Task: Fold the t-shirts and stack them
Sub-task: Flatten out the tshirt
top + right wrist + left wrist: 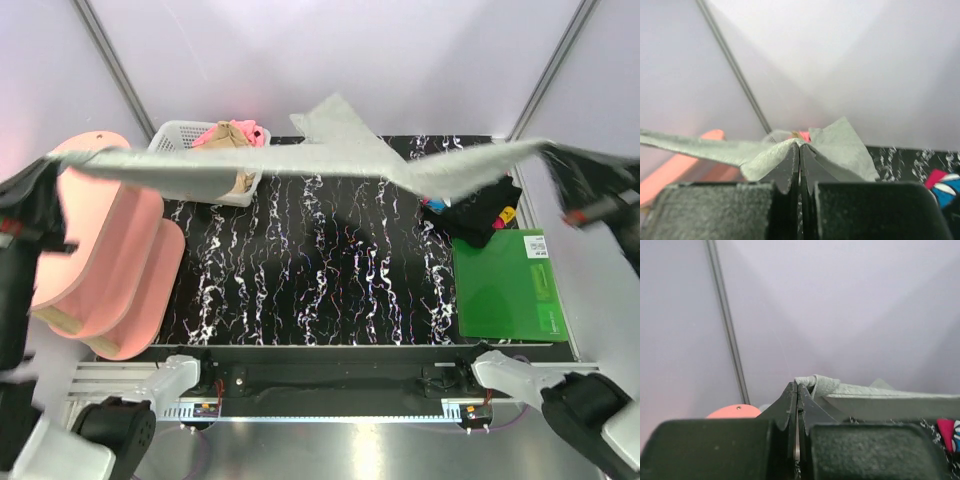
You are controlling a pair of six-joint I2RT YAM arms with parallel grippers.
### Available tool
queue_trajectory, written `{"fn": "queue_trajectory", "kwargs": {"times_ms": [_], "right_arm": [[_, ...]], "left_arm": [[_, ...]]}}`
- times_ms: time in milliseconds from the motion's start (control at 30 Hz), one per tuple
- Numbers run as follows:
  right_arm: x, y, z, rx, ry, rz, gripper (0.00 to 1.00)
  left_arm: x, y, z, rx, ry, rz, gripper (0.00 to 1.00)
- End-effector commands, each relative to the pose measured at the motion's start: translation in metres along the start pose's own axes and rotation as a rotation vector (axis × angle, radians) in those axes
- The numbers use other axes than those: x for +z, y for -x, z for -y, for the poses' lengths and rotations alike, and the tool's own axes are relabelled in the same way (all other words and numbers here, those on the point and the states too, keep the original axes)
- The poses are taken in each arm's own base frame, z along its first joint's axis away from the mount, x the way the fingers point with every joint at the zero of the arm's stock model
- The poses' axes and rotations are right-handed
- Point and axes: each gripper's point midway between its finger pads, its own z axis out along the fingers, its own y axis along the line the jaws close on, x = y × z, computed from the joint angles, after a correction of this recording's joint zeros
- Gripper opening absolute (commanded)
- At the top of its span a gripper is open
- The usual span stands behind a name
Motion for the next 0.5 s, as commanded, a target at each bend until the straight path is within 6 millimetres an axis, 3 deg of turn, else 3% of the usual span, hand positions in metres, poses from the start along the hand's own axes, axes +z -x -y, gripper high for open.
{"fn": "queue_trajectory", "kwargs": {"times_ms": [0, 100, 167, 233, 333, 367, 400, 433, 467], "right_arm": [[-0.011, -0.004, -0.019, 0.048, 0.102, -0.025, 0.00], [-0.048, 0.016, -0.031, 0.043, 0.141, 0.019, 0.00], [-0.058, 0.025, -0.035, 0.024, 0.148, 0.047, 0.00], [-0.054, 0.023, -0.030, 0.020, 0.116, 0.038, 0.00], [-0.033, 0.014, -0.015, 0.017, 0.048, 0.023, 0.00], [-0.014, -0.002, -0.001, 0.014, -0.008, -0.018, 0.00], [-0.002, -0.002, 0.003, 0.006, -0.024, -0.007, 0.00], [0.023, -0.022, 0.017, -0.009, -0.072, -0.065, 0.00], [0.038, -0.029, 0.031, -0.019, -0.138, -0.073, 0.00]], "left_arm": [[0.003, -0.017, -0.006, 0.020, 0.034, -0.072, 0.00], [-0.018, -0.007, -0.007, 0.001, 0.037, -0.033, 0.00], [-0.020, -0.007, -0.008, 0.003, 0.039, -0.035, 0.00], [-0.018, -0.012, -0.005, 0.000, 0.024, -0.050, 0.00], [-0.004, -0.034, 0.000, 0.003, 0.004, -0.119, 0.00], [0.004, -0.048, 0.002, 0.006, -0.004, -0.157, 0.00], [0.011, -0.058, 0.003, 0.010, -0.006, -0.186, 0.00], [0.018, -0.068, 0.004, 0.028, -0.011, -0.212, 0.00], [0.034, -0.097, 0.006, 0.041, -0.018, -0.276, 0.00]]}}
